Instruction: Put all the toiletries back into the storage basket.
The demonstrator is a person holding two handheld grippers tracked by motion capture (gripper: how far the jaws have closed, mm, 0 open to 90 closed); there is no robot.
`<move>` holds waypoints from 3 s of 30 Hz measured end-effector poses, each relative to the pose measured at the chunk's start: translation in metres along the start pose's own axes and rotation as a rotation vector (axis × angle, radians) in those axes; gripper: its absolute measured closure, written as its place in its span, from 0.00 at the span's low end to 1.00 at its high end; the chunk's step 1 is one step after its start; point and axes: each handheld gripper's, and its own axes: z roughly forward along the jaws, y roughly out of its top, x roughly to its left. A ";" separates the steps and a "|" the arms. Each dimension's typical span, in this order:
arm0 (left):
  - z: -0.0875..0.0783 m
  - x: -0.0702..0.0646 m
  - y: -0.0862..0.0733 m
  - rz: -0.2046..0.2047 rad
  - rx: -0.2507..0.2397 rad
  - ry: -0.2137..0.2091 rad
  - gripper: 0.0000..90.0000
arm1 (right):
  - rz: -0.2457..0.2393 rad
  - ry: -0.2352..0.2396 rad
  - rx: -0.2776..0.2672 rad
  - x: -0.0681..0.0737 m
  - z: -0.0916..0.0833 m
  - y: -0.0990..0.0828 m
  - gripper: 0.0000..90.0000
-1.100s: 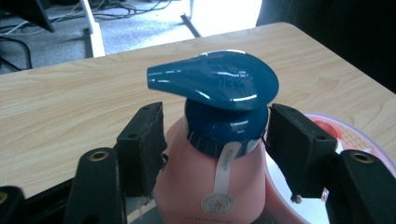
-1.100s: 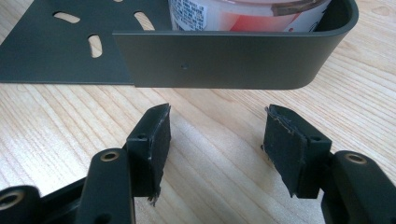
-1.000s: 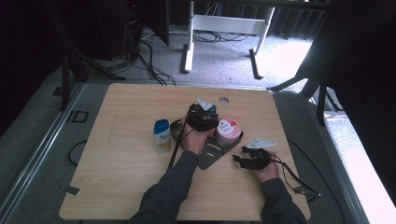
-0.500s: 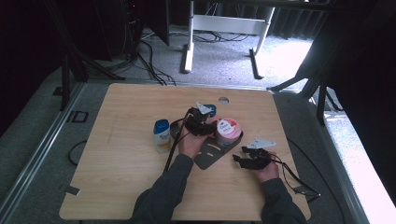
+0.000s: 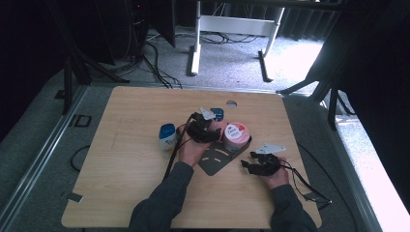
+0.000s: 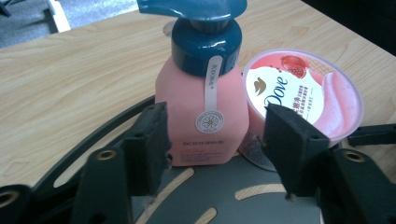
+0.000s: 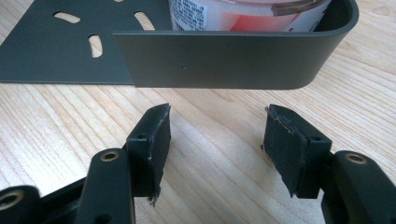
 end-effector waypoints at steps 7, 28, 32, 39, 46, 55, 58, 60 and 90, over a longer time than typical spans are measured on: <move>-0.015 0.005 -0.003 0.013 -0.025 -0.036 0.58 | 0.000 0.001 0.000 0.000 0.000 0.000 0.45; -0.047 0.021 -0.023 0.069 -0.007 -0.113 0.59 | 0.000 0.001 -0.002 0.000 0.000 0.000 0.45; -0.052 0.022 -0.027 0.085 -0.001 -0.125 0.58 | 0.000 0.001 -0.001 0.000 0.000 0.000 0.45; -0.061 0.027 -0.031 0.099 0.000 -0.132 0.58 | 0.000 0.001 0.000 0.000 0.000 0.000 0.45; -0.071 0.031 -0.038 0.102 -0.001 -0.125 0.58 | 0.000 0.001 -0.001 0.000 0.000 0.000 0.45; -0.084 0.030 -0.044 0.128 -0.008 -0.130 0.57 | 0.001 0.002 0.000 0.000 0.000 0.000 0.45; -0.090 0.030 -0.048 0.135 -0.009 -0.136 0.57 | 0.001 0.002 0.000 0.000 0.000 0.000 0.45; -0.093 0.032 -0.051 0.138 -0.005 -0.138 0.57 | 0.001 0.002 0.000 0.000 0.000 0.000 0.45; -0.152 0.072 -0.083 0.111 -0.014 -0.079 0.55 | 0.002 0.003 0.000 0.000 0.000 0.000 0.45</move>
